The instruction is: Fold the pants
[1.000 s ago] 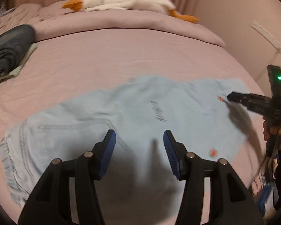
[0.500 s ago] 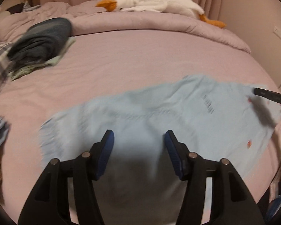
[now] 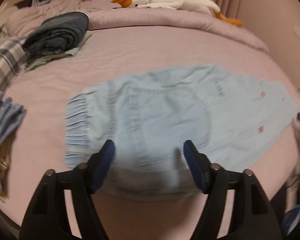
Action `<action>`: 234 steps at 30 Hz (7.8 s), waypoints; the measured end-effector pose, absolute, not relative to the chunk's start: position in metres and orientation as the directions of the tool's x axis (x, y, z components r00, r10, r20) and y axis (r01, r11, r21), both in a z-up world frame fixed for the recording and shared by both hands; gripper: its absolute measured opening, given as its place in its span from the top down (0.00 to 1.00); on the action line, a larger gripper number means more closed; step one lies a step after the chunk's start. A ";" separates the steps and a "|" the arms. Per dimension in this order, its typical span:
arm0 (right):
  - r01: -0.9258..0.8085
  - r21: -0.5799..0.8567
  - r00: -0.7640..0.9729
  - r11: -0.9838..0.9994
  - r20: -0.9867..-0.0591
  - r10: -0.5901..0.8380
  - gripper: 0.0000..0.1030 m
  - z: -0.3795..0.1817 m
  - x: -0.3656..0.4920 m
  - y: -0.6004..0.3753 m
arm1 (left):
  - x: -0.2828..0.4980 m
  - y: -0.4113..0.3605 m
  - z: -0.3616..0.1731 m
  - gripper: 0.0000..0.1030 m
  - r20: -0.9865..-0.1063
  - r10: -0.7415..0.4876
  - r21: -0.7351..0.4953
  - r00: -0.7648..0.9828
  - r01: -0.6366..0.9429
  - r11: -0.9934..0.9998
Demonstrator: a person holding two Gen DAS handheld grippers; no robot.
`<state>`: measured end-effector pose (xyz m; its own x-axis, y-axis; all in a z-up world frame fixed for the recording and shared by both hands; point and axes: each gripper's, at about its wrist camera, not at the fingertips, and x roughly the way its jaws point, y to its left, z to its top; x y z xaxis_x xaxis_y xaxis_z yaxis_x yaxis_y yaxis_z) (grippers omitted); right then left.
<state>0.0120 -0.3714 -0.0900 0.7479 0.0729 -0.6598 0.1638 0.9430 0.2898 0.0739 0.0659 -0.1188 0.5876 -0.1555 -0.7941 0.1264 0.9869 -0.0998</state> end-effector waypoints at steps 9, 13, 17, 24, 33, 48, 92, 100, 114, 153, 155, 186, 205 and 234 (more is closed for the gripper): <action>0.424 0.564 0.786 0.708 -0.618 0.021 0.70 -0.104 -0.015 -0.489 | 0.102 -0.035 -0.124 0.26 -0.766 -0.482 -0.396 0.426 0.277 0.875; 0.386 0.587 0.794 0.712 -0.604 0.068 0.70 -0.114 0.010 -0.498 | 0.113 -0.099 -0.127 0.26 -0.744 -0.567 -0.449 0.353 0.363 0.816; 0.352 0.642 0.832 0.681 -0.548 0.087 0.70 -0.116 0.029 -0.503 | 0.129 -0.147 -0.132 0.26 -0.692 -0.667 -0.556 0.277 0.386 0.736; 0.273 0.788 0.889 0.552 -0.425 0.168 0.70 -0.121 -0.007 -0.508 | 0.136 -0.179 -0.146 0.26 -0.725 -0.647 -0.547 0.235 0.375 0.749; 0.289 0.818 0.892 0.497 -0.419 0.170 0.68 -0.122 0.011 -0.507 | 0.134 -0.181 -0.146 0.26 -0.732 -0.636 -0.534 0.242 0.376 0.757; 0.398 0.702 0.825 0.591 -0.556 0.104 0.99 -0.117 0.008 -0.514 | 0.140 -0.178 -0.152 0.32 -0.764 -0.594 -0.484 0.252 0.387 0.785; -0.351 -0.180 0.803 0.919 -0.563 0.197 0.99 -0.091 0.030 -0.119 | 0.151 -0.060 -0.136 0.93 -0.581 -0.668 -0.667 0.465 0.198 0.718; -0.400 -0.195 0.742 0.895 -0.643 0.192 0.98 -0.118 0.034 -0.098 | 0.153 -0.046 -0.158 0.87 -0.677 -0.576 -0.589 0.457 0.132 0.797; -0.392 0.152 0.706 0.907 -0.583 0.403 0.72 -0.052 0.021 -0.189 | 0.139 -0.049 -0.116 0.55 -0.652 -0.540 -0.479 0.532 0.263 0.838; -0.504 0.071 0.504 0.861 -0.786 0.360 0.93 -0.096 0.138 -0.131 | 0.090 -0.043 -0.168 0.65 -0.661 -0.629 -0.583 0.410 0.248 0.774; -0.505 0.058 0.508 0.861 -0.786 0.351 0.93 -0.094 0.115 -0.138 | 0.090 -0.044 -0.167 0.65 -0.661 -0.626 -0.581 0.413 0.247 0.776; -0.345 0.097 0.610 0.934 -0.733 0.301 0.93 -0.095 0.040 -0.160 | -0.015 0.130 -0.170 0.44 -0.637 -0.481 -0.707 0.602 -0.207 0.677; -0.361 0.169 0.561 0.917 -0.747 0.358 0.93 -0.103 0.081 -0.107 | 0.041 0.152 -0.162 0.75 -0.590 -0.355 -0.716 0.726 -0.266 0.646; -0.372 0.088 0.475 0.924 -0.837 0.271 0.93 -0.104 0.045 -0.081 | 0.030 0.111 -0.102 0.78 -0.550 -0.312 -0.542 0.774 -0.047 0.839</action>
